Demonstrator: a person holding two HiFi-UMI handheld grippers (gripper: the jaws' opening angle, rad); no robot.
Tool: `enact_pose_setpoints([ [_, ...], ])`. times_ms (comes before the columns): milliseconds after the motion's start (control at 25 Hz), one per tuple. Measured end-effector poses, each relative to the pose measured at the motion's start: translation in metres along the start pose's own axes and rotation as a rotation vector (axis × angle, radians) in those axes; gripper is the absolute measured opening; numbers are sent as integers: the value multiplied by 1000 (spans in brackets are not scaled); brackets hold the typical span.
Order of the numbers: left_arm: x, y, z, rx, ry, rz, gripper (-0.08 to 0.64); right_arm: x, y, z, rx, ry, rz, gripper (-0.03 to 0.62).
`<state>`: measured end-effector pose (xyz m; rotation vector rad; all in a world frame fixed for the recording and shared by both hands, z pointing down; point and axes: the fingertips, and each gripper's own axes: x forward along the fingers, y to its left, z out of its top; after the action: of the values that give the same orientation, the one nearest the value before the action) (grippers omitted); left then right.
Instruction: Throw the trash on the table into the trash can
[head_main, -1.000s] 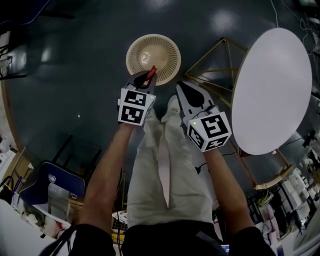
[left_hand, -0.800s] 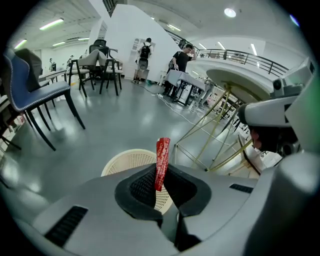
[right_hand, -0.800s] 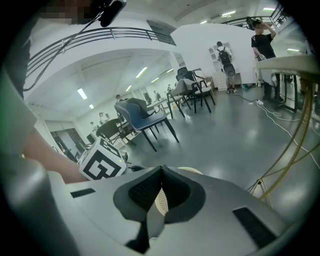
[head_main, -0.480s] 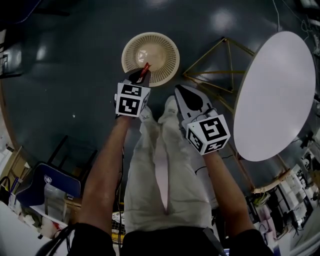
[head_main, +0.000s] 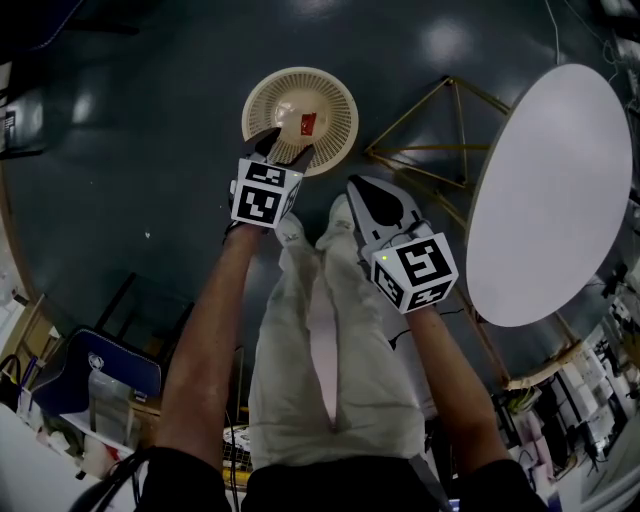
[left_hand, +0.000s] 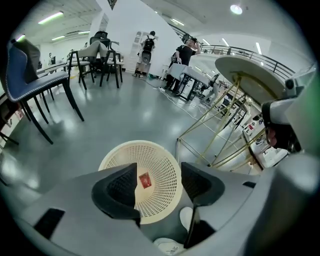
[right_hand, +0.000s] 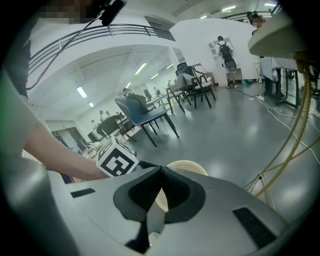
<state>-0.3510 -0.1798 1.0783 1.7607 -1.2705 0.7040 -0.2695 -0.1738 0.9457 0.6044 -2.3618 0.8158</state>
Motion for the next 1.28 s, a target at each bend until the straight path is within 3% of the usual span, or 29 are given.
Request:
enact_pose_setpoints([
  [360, -8, -2, -3, -22, -5, 9, 279, -5, 2, -1, -4, -6, -4, 18],
  [760, -39, -14, 16, 3, -29, 11, 266, -17, 21, 16, -15, -35, 1, 18],
  [1160, -98, -32, 40, -5, -72, -7, 106, -43, 53, 40, -20, -57, 1, 18],
  [1280, -118, -39, 45, -3, -96, -11, 91, -51, 68, 47, -27, -64, 6, 18],
])
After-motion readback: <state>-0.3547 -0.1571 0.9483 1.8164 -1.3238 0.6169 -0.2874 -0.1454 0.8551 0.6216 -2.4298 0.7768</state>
